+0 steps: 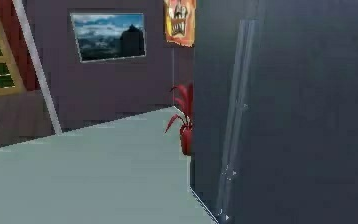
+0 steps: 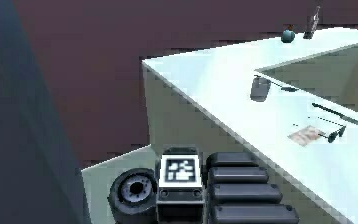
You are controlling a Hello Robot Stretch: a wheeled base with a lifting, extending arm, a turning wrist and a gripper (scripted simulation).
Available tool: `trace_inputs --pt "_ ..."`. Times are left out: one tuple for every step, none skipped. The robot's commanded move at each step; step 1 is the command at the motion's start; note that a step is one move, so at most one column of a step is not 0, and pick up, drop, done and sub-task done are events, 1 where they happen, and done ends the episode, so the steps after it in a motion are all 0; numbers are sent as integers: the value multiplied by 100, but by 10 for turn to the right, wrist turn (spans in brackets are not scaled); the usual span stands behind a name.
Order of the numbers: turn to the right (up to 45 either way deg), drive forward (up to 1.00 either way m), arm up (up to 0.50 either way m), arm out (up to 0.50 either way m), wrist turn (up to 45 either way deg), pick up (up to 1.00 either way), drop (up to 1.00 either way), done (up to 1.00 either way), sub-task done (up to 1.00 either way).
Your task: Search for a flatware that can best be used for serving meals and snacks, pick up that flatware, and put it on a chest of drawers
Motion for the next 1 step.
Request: trace_inputs --pt "-450 0 0 0 0 0 0 0 0"
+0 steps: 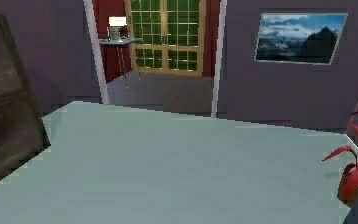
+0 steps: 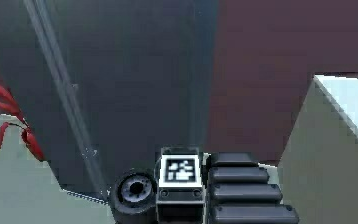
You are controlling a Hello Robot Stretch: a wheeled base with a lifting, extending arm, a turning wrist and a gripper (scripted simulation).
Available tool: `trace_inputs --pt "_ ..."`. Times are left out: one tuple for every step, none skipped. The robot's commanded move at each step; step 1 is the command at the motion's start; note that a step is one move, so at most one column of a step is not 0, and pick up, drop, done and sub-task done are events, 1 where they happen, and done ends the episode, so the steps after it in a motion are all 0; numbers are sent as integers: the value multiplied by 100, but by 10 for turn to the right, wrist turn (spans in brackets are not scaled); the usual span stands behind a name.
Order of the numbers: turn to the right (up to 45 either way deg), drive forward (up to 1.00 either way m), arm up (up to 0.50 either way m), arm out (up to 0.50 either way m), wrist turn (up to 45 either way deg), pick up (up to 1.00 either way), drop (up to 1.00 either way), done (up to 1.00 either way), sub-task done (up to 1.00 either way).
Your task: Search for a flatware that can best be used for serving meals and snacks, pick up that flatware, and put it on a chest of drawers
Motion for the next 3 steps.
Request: trace_inputs --pt "-450 0 0 0 0 0 0 0 0" --pt "-390 0 0 0 0 0 0 0 0" --pt "0 100 0 0 0 0 0 0 0"
